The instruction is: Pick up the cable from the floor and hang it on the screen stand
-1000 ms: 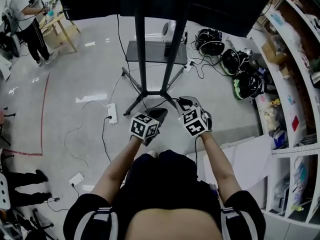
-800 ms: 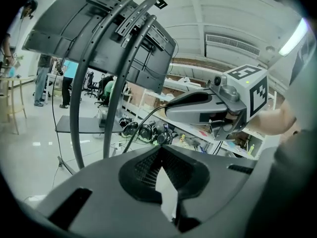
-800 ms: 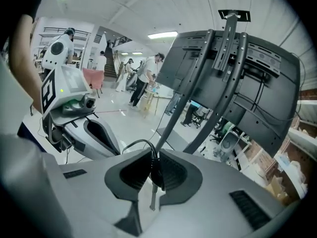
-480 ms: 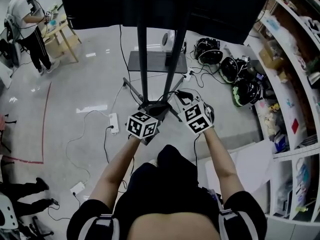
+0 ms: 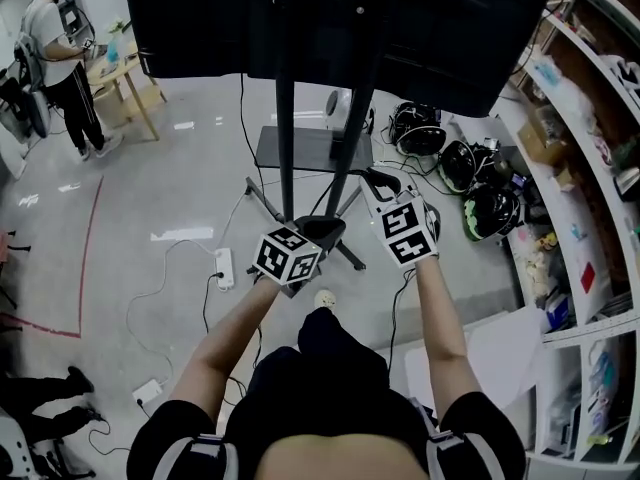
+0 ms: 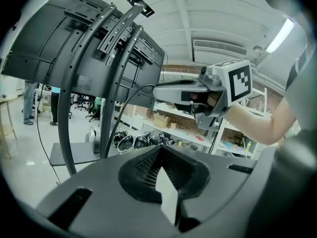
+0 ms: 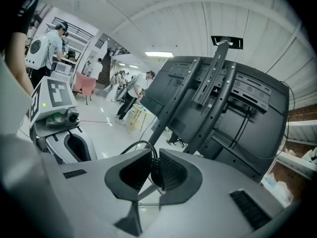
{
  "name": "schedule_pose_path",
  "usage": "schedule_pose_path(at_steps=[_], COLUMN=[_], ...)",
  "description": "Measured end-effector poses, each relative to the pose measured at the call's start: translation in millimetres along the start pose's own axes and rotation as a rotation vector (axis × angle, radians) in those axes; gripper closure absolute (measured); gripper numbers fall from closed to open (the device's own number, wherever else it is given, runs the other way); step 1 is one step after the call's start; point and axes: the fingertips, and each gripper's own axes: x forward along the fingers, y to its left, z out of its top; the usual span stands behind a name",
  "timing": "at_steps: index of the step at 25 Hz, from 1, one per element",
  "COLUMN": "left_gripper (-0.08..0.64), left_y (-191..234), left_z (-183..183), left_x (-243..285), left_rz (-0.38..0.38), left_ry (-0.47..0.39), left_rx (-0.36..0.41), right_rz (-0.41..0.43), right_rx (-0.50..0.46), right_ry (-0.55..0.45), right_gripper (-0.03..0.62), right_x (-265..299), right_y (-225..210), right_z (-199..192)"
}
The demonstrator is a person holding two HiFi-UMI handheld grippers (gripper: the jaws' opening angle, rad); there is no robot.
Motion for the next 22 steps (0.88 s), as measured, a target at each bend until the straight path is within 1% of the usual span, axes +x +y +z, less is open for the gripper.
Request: schedule_pose_path(at_steps=[6, 11, 13, 18, 22], left_gripper=[0.552, 0.552, 0.552, 0.552, 0.552], left_y=[26, 51, 63, 90, 97], left_z=[43, 74, 85, 118, 143], left_x=[20, 37, 43, 63, 82], left_rz=[-0.005, 0.011, 0.011, 0.028, 0.007], left_ry=[-0.036, -0.054, -0.056, -0.05, -0.073], left_rx=[0.023, 0.046, 0.054, 0.109, 0.094], right_rz=[0.005, -0.011, -0.007, 0.0, -0.011], right_rx=[-0.03, -0.073, -0.082, -0.096, -0.124], right_ry=[-0.053, -0.043, -0.062, -0.11, -0.134], right_gripper=[0.531, 0.531, 0.531, 0.531, 0.531], right_x=[24, 41, 54, 77, 83], right_y=[-33, -66, -79, -119, -152], right_z=[28, 40, 46, 69, 85])
